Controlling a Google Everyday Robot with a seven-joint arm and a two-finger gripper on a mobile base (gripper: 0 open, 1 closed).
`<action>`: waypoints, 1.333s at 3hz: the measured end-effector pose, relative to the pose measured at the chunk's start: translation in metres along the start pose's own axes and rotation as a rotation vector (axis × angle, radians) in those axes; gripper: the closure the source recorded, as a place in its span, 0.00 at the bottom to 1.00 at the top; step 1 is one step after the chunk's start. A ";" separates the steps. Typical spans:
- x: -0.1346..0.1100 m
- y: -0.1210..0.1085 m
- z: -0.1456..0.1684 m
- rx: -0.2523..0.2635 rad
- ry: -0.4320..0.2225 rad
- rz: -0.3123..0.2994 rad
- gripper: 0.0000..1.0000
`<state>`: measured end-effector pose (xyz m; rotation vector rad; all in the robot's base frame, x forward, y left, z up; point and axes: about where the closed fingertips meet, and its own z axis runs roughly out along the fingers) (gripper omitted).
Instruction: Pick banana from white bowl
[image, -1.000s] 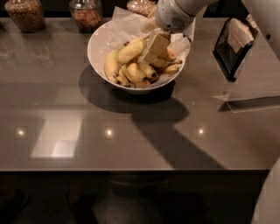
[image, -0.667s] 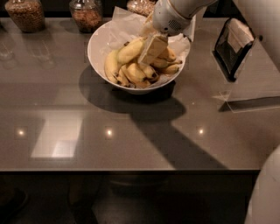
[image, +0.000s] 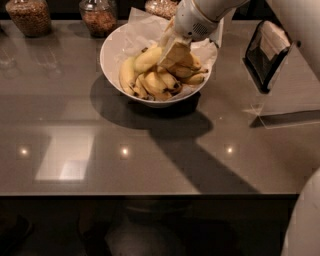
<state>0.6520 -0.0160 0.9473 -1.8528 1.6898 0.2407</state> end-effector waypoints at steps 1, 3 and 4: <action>0.001 0.005 -0.009 0.008 -0.001 -0.013 0.97; 0.000 0.024 -0.045 0.002 0.036 -0.029 1.00; 0.004 0.046 -0.064 -0.031 0.107 -0.032 1.00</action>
Offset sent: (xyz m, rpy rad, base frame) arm -0.0322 -0.0237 0.0360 -0.0361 -0.0456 0.0183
